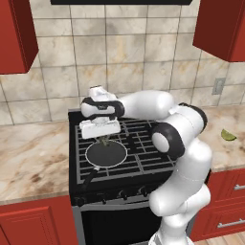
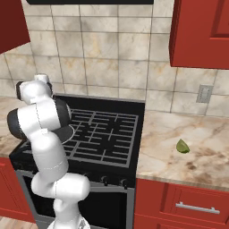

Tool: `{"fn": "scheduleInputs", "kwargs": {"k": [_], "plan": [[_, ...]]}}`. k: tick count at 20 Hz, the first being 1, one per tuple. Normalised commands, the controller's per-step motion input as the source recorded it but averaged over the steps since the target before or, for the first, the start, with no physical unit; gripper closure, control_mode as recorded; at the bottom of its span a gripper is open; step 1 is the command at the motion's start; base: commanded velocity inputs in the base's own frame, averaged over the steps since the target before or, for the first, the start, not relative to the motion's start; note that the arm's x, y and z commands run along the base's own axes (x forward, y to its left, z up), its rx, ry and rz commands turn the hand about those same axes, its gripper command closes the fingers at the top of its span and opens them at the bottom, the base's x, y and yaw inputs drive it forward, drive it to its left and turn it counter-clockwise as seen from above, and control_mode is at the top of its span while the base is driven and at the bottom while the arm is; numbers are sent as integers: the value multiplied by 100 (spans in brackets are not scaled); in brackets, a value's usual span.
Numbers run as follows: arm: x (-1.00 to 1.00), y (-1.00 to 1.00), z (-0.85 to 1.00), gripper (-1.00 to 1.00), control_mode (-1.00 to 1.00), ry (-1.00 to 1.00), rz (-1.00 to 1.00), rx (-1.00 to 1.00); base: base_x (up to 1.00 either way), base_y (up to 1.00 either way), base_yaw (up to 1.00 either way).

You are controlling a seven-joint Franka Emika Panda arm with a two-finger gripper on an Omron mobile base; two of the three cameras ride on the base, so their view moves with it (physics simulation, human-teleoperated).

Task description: Put the mushroom and lemon wedge in the pan. Then turn on the front left burner and set the heat to medium.

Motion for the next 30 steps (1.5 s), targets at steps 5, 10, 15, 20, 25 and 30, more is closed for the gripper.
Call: {"fn": "scheduleInputs", "kwargs": {"k": [5,10,15,20,25,30], "plan": [[1,27,-44,100,-100,0,-1,-1,0,0,0],[2,8,-27,100,-100,0,-3,-3,0,0,0],[9,-1,-22,100,-100,3,0,-1,0,0,0],[9,-15,-39,100,-100,4,0,0,0,0,0],[0,-4,-24,100,-100,0,0,0,0,0,0],[0,0,-9,100,-100,0,0,0,0,0,0]]}}
